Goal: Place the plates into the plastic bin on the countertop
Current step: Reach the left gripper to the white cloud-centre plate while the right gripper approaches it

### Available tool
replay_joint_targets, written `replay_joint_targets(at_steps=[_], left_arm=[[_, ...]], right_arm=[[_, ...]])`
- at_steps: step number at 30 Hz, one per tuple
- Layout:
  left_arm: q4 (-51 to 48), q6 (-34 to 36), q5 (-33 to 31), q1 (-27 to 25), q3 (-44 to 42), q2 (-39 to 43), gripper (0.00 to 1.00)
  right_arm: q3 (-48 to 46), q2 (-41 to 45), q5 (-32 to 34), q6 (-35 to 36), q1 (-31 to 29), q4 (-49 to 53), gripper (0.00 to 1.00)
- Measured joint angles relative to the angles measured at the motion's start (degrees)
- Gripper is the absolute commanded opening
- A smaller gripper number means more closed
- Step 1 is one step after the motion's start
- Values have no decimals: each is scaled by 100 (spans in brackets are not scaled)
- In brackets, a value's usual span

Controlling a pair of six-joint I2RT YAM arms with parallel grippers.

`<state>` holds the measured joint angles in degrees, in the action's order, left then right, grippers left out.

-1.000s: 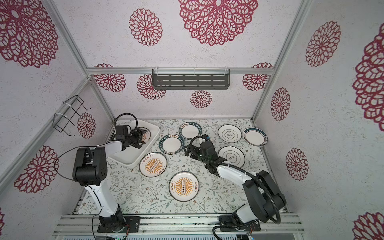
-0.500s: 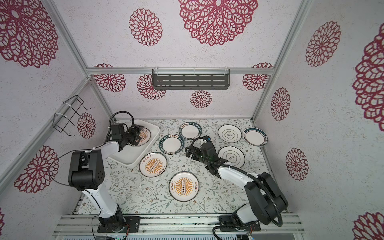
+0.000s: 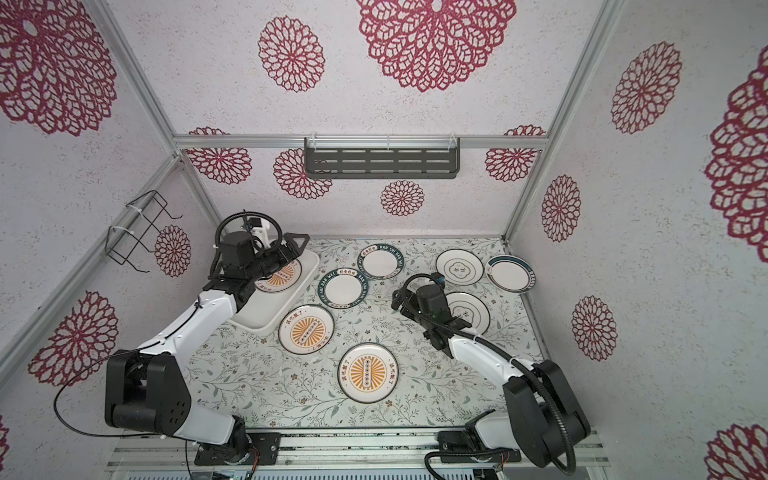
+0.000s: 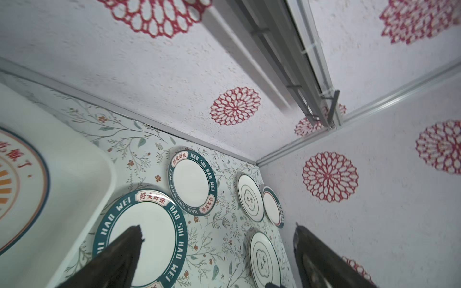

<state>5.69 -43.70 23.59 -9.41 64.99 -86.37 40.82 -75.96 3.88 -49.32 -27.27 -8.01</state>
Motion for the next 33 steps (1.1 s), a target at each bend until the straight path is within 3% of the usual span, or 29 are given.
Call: replay_joint_targets(at_steps=[10, 23, 33], left_arm=[[-79, 763, 297, -1399, 481, -721, 97], [-1493, 1840, 315, -3338, 2507, -2671, 97], [-1746, 1915, 398, -3554, 2500, -2994, 97]], right_arm=[[-352, 874, 361, -186, 1209, 1259, 99], [-1213, 2105, 369, -170, 2837, 2208, 96], [-1773, 2055, -306, -20, 3552, 1812, 85]])
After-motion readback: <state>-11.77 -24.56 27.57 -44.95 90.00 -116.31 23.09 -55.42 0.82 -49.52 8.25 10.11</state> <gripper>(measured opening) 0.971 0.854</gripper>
